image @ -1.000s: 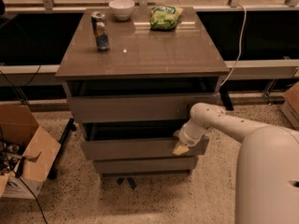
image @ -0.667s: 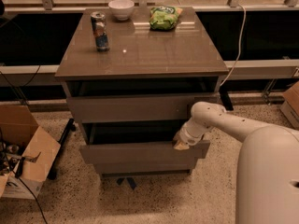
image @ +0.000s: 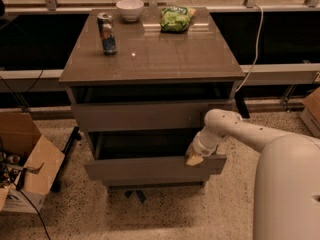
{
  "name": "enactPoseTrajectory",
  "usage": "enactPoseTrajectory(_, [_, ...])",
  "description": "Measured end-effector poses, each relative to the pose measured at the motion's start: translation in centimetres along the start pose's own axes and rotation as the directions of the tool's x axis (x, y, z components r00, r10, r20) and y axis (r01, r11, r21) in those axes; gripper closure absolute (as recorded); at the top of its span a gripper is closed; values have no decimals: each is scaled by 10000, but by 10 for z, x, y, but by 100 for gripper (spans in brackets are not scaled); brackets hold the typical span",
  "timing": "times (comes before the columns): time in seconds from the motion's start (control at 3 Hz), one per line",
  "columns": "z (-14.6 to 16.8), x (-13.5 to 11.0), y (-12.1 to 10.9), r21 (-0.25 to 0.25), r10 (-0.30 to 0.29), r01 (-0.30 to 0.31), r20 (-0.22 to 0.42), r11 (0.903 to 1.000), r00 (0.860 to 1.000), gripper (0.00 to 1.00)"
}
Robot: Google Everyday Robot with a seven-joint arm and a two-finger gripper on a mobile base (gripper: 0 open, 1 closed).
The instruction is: Open middle drawer
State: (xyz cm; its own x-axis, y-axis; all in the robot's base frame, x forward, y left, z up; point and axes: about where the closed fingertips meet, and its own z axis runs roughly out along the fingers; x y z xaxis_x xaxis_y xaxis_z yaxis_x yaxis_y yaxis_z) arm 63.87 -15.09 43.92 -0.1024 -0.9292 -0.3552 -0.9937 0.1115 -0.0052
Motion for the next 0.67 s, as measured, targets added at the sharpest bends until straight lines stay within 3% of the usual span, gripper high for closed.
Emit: enactPoseTrajectory(0.67, [-7,12,29,36,811,-811,-104,9967,9967,100])
